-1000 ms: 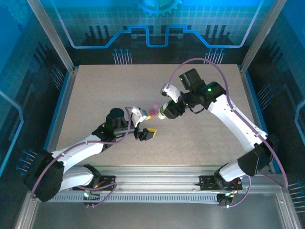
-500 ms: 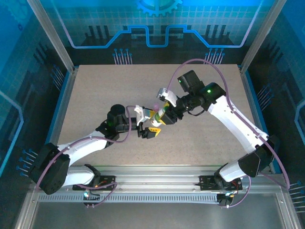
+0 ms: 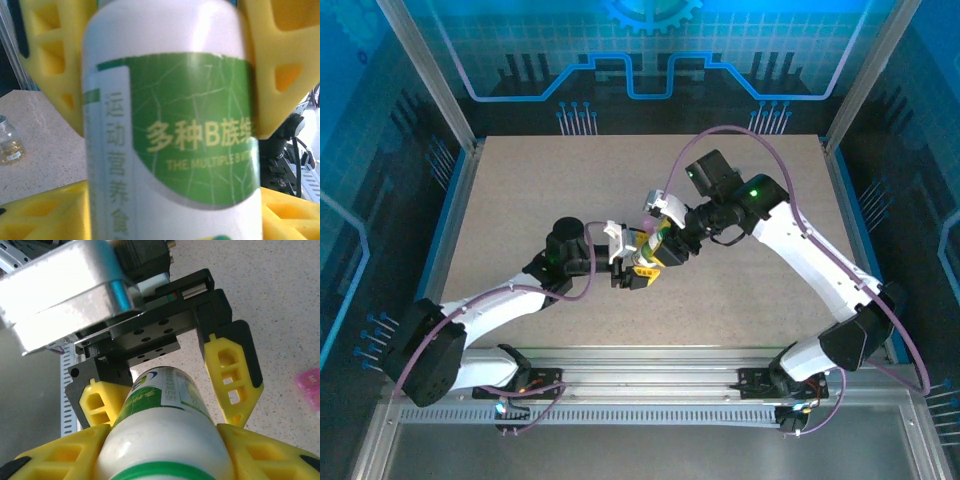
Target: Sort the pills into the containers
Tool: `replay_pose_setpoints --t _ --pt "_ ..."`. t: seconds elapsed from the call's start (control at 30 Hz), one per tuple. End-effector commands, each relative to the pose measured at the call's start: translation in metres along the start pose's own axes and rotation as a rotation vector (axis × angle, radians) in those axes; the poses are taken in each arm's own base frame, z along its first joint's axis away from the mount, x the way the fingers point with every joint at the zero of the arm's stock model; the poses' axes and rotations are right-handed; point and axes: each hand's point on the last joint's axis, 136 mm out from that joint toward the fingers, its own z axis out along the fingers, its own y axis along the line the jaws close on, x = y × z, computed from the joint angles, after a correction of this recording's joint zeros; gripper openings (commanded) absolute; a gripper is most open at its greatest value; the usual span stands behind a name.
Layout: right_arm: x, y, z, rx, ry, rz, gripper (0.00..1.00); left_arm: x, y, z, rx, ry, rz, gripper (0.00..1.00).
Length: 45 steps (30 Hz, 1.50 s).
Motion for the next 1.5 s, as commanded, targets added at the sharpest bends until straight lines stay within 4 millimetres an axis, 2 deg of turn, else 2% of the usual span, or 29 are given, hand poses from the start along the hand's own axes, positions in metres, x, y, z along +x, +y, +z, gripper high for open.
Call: replay_pose_setpoints --t 0.0,0.27,0.63,0.83,0.97,1.07,1.17,1.37,1.47 --pt "-0.002 0.003 -0.001 0.015 0.034 -0.008 0.49 -0.008 -0.006 0.005 0.045 -0.004 0.052 0.66" --pt "0.007 -0.005 0.004 0.066 0.134 0.003 0.49 -0.001 -0.009 0.008 0.058 0.025 0.061 0.59" --pt "0.003 -0.006 0.003 0.077 0.146 -0.001 0.50 0.003 -0.014 0.009 0.074 0.037 0.078 0.50" --pt "-0.002 -0.009 -0.003 0.102 0.118 -0.010 0.61 0.000 -0.011 0.010 0.060 0.025 0.058 0.42" --pt "-0.006 -0.014 -0.018 0.128 0.065 -0.006 0.67 0.000 -0.005 0.010 0.022 0.003 0.048 0.29" --pt "-0.013 -0.020 -0.036 0.168 -0.021 -0.002 0.72 -0.003 0.000 0.010 0.002 -0.020 0.028 0.15" --pt "-0.027 -0.016 -0.059 0.190 -0.159 -0.032 0.74 -0.006 0.003 0.011 -0.009 -0.039 0.010 0.03" --pt "-0.041 0.001 -0.099 0.346 -0.447 -0.250 0.83 -0.019 0.005 0.011 -0.004 -0.097 -0.015 0.00" --pt "-0.041 0.007 -0.110 0.423 -0.599 -0.337 0.79 -0.025 -0.001 0.012 0.039 -0.120 -0.031 0.00"
